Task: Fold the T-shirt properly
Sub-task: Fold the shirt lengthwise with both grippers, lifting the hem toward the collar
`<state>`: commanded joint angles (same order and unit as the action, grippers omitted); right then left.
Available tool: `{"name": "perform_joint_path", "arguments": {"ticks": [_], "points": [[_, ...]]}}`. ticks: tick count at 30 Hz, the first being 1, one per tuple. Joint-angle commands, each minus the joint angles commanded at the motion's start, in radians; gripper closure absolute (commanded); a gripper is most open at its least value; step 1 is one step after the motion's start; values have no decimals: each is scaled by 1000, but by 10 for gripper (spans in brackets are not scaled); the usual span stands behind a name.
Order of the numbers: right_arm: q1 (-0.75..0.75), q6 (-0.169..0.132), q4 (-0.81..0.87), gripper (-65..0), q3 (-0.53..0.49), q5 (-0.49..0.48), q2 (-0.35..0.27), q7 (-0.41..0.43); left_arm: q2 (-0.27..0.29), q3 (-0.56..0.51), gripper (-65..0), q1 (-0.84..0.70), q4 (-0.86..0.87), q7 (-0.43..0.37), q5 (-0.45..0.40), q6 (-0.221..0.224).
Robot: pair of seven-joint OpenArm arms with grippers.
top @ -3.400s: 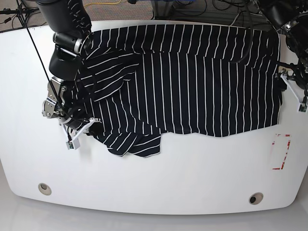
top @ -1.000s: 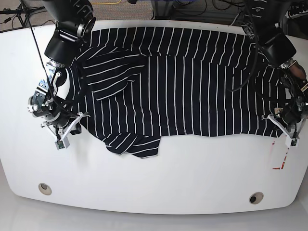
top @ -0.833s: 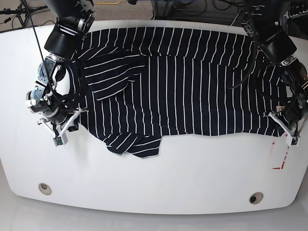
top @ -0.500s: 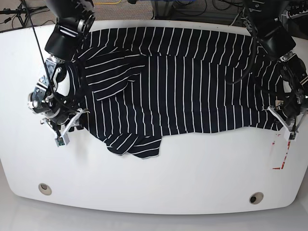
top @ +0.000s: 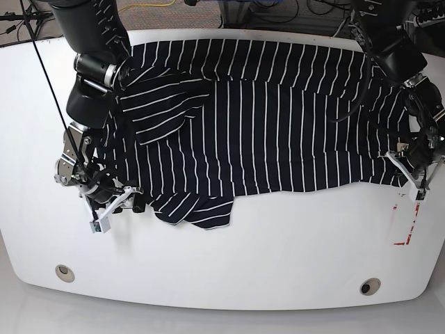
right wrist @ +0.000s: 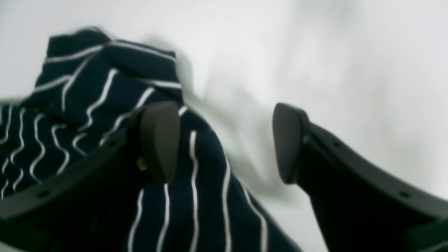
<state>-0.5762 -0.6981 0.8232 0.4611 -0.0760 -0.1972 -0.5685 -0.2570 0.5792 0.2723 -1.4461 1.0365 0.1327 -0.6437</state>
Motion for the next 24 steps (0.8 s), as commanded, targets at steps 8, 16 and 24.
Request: {"name": "perform_joint_path", "arguments": {"ticks": [8,16,24], "points": [[32,0,-9,-371,-17,2,8,11,0,0,0,0,0,0,2,-2],[95,0,-8,-371,-107,-3,0,103,0,0,0,0,0,0,-2,-2],[121,0,-2,-222,-123,-8,-2,106,-2,0,0,0,0,0,-3,-2]]}}
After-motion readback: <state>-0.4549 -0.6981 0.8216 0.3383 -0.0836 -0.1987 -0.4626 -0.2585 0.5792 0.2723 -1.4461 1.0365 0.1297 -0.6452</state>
